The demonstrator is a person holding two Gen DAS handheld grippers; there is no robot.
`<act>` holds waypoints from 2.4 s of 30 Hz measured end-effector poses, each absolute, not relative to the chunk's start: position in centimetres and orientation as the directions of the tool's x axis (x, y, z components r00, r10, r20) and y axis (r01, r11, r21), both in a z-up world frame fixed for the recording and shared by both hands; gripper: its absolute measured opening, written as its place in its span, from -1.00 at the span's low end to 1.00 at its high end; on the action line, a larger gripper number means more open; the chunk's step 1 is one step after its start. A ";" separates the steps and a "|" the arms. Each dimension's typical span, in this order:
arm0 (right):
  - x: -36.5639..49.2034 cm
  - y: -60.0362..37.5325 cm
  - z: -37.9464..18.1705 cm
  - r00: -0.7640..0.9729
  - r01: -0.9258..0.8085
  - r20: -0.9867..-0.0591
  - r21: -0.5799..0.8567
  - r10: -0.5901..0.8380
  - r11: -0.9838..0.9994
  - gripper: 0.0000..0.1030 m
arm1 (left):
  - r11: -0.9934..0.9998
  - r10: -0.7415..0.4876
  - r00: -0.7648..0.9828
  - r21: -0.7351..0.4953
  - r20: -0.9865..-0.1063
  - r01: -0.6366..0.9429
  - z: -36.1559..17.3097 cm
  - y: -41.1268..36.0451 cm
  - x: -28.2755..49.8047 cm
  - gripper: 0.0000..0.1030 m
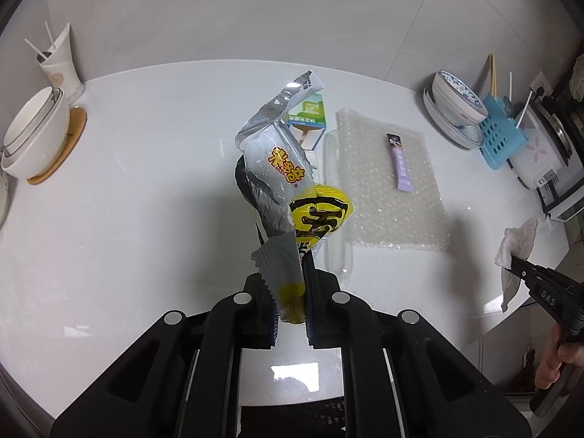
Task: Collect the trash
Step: 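Carry the yellow snack bag and white tissue down toward the trash bin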
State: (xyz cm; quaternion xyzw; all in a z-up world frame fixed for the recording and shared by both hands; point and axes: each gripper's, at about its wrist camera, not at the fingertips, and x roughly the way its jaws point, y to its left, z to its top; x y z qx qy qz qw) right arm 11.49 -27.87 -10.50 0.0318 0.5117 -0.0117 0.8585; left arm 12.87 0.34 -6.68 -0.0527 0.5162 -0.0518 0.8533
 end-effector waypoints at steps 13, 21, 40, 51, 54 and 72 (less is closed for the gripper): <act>8.3 -27.8 -10.1 0.485 0.004 -0.874 0.041 0.034 0.999 -0.87 | 0.987 -0.158 0.472 -0.156 -0.867 0.042 -6.1 -1.7 8.4 -0.81; 6.2 -27.4 -10.1 0.480 -0.031 -0.876 0.032 0.042 0.999 -0.87 | 0.985 -0.167 0.477 -0.167 -0.863 0.043 -6.1 -2.7 5.6 -0.81; 0.8 -27.3 -12.0 0.458 -0.087 -0.886 0.032 0.068 0.996 -0.87 | 0.982 -0.187 0.459 -0.178 -0.868 0.063 -8.1 -5.8 -1.5 -0.81; -2.4 -27.2 -14.5 0.427 -0.114 -0.902 0.018 0.066 0.993 -0.87 | 0.982 -0.188 0.423 -0.174 -0.886 0.072 -11.1 -7.1 -4.5 -0.81; -3.4 -27.1 -15.4 0.418 -0.130 -0.906 0.012 0.066 0.991 -0.87 | 0.982 -0.191 0.415 -0.176 -0.890 0.075 -11.8 -7.3 -5.1 -0.81; -7.2 -26.7 -20.5 0.369 -0.147 -0.923 0.059 0.111 0.987 -0.87 | 0.978 -0.207 0.342 -0.181 -0.917 0.107 -17.2 -8.3 -8.3 -0.81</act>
